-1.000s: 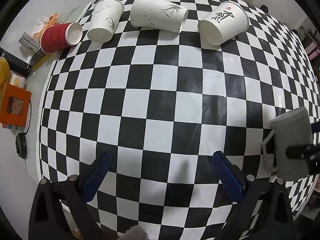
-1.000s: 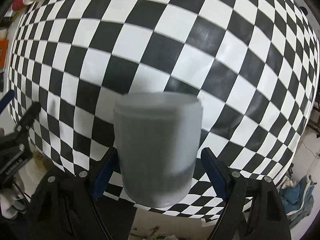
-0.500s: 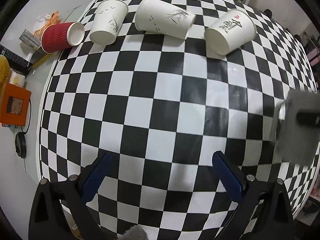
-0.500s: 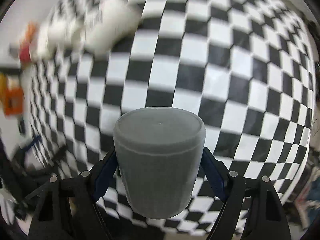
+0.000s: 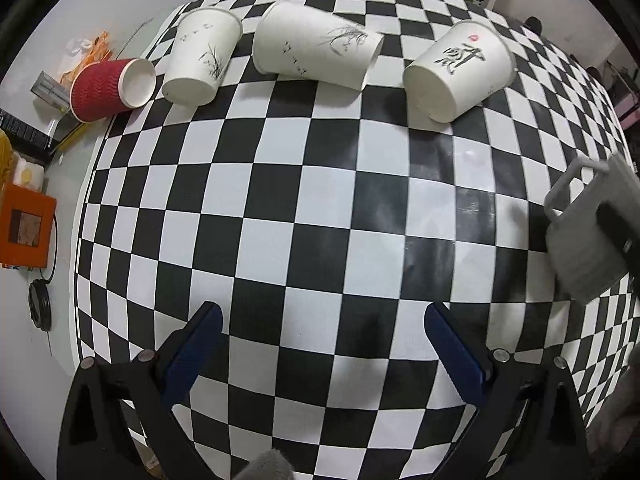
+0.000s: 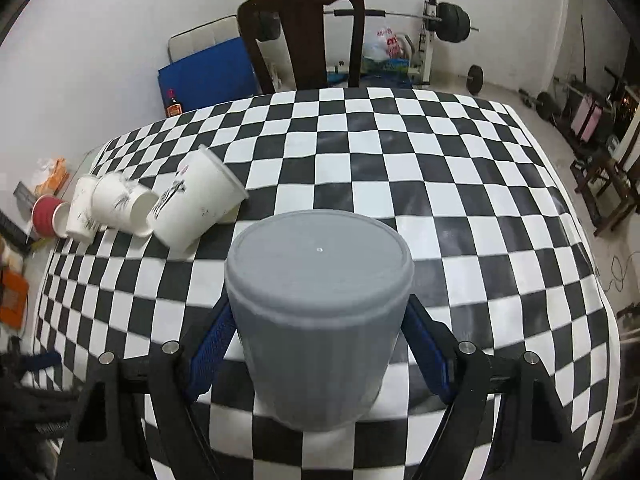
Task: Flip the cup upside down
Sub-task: 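Lower the inverted grey mug onto the table and open the right gripper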
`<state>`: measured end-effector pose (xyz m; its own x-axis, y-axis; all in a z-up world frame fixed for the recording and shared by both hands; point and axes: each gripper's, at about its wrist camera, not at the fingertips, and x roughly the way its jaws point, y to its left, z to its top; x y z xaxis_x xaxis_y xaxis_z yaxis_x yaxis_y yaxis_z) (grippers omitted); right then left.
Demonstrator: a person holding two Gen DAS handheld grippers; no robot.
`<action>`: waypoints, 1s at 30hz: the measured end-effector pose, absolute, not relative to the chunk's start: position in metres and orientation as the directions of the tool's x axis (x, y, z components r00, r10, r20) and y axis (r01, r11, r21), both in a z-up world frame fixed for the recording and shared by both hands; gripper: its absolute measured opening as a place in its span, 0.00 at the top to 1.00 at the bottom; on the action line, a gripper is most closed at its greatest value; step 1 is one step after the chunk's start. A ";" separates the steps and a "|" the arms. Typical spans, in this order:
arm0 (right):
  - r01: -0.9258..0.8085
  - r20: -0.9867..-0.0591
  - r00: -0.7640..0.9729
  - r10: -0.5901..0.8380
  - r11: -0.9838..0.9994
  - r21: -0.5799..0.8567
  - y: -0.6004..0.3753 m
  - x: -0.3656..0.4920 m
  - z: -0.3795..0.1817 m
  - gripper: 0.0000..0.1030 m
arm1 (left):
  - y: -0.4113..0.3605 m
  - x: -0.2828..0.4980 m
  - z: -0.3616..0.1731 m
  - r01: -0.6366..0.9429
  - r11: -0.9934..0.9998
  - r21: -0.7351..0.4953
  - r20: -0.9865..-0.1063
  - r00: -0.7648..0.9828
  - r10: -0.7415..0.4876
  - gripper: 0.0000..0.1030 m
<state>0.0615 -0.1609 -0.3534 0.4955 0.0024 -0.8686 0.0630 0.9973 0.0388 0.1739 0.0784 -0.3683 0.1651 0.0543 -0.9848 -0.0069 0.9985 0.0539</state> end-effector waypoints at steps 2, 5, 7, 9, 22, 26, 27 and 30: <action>0.059 -0.875 0.484 -0.002 0.998 0.030 -0.155 0.047 -0.354 0.19 | 0.076 0.168 -0.363 -0.007 0.999 0.040 -0.982 0.186 0.041 0.00; 0.062 -0.901 0.434 -0.002 0.998 0.028 -0.156 0.034 -0.363 0.19 | 0.073 0.163 -0.355 0.000 0.999 0.039 -0.975 0.218 0.038 0.00; 0.066 -0.901 0.434 -0.024 0.998 0.005 -0.157 0.021 -0.364 0.18 | 0.071 0.159 -0.349 0.007 0.999 0.042 -0.970 0.241 0.039 0.00; 0.081 -0.909 0.415 -0.047 0.997 -0.014 -0.156 0.015 -0.363 0.11 | 0.067 0.157 -0.342 0.005 0.999 0.045 -0.966 0.256 0.042 0.00; 0.183 -0.909 0.382 -0.167 0.978 -0.103 -0.182 -0.046 -0.264 0.00 | 0.034 0.112 -0.233 0.115 0.993 0.021 -0.908 0.418 -0.029 0.00; 0.221 -0.893 0.403 -0.200 0.968 -0.117 -0.189 -0.066 -0.213 0.00 | 0.025 0.100 -0.193 0.159 0.987 0.005 -0.883 0.464 -0.070 0.00; 0.229 -0.884 0.414 -0.215 0.965 -0.127 -0.189 -0.071 -0.200 0.00 | 0.024 0.099 -0.186 0.165 0.986 0.003 -0.879 0.470 -0.076 0.00; 0.241 -0.859 0.445 -0.252 0.958 -0.156 -0.186 -0.085 -0.161 0.00 | 0.021 0.094 -0.161 0.184 0.983 -0.013 -0.863 0.495 -0.104 0.00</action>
